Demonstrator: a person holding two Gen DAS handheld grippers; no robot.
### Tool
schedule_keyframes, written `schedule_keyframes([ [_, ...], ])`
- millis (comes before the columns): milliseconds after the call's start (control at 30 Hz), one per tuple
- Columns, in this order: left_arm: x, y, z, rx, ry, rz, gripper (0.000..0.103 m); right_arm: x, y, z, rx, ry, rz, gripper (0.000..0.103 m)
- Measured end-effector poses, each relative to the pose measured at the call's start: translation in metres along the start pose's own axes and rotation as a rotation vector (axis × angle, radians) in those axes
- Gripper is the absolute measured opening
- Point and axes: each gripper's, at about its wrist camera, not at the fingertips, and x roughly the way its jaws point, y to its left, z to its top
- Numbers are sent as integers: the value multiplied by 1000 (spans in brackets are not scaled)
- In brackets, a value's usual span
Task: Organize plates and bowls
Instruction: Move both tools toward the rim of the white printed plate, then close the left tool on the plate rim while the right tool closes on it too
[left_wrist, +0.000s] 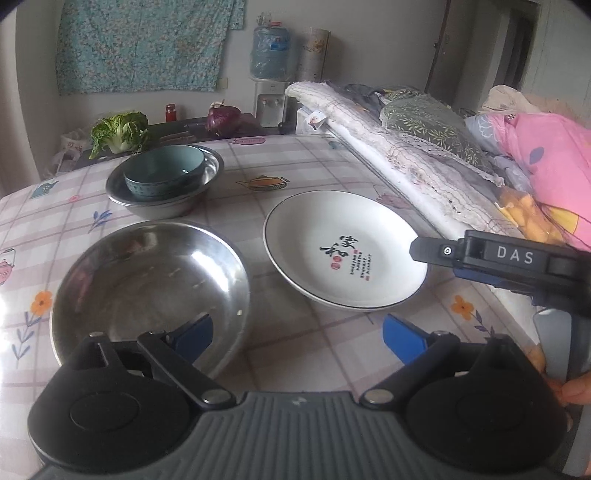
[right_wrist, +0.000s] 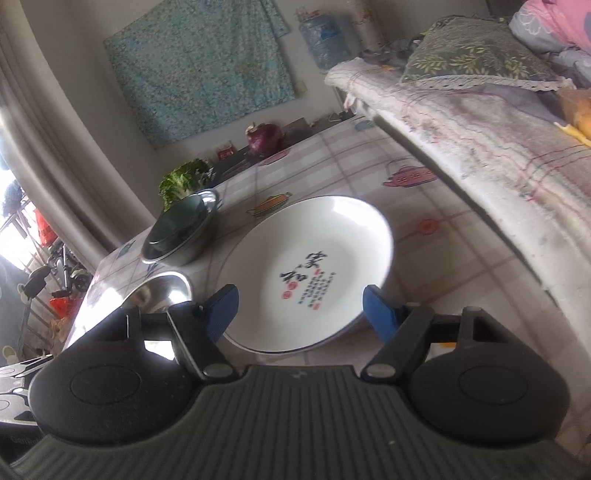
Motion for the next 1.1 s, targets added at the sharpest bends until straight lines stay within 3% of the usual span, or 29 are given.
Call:
schedule_keyframes([
  [200, 25, -18, -2, -109, -4, -33, 95, -2, -40, 15, -32, -11, -64, 74],
  [433, 50, -29, 8, -134, -16, 35, 85, 32, -46, 36, -163, -2, -108, 71],
  [633, 70, -25, 10, -173, 17, 54, 75, 81, -46, 57, -238, 41, -100, 50],
  [800, 83, -24, 8, -161, 40, 73, 60, 112, -40, 64, -295, 77, -102, 33],
  [1000, 94, -25, 12, -162, 33, 86, 44, 127, -32, 61, -333, 100, -72, 24],
  [1100, 95, -25, 14, -168, 32, 101, 42, 128, -25, 57, -372, 99, -76, 23],
])
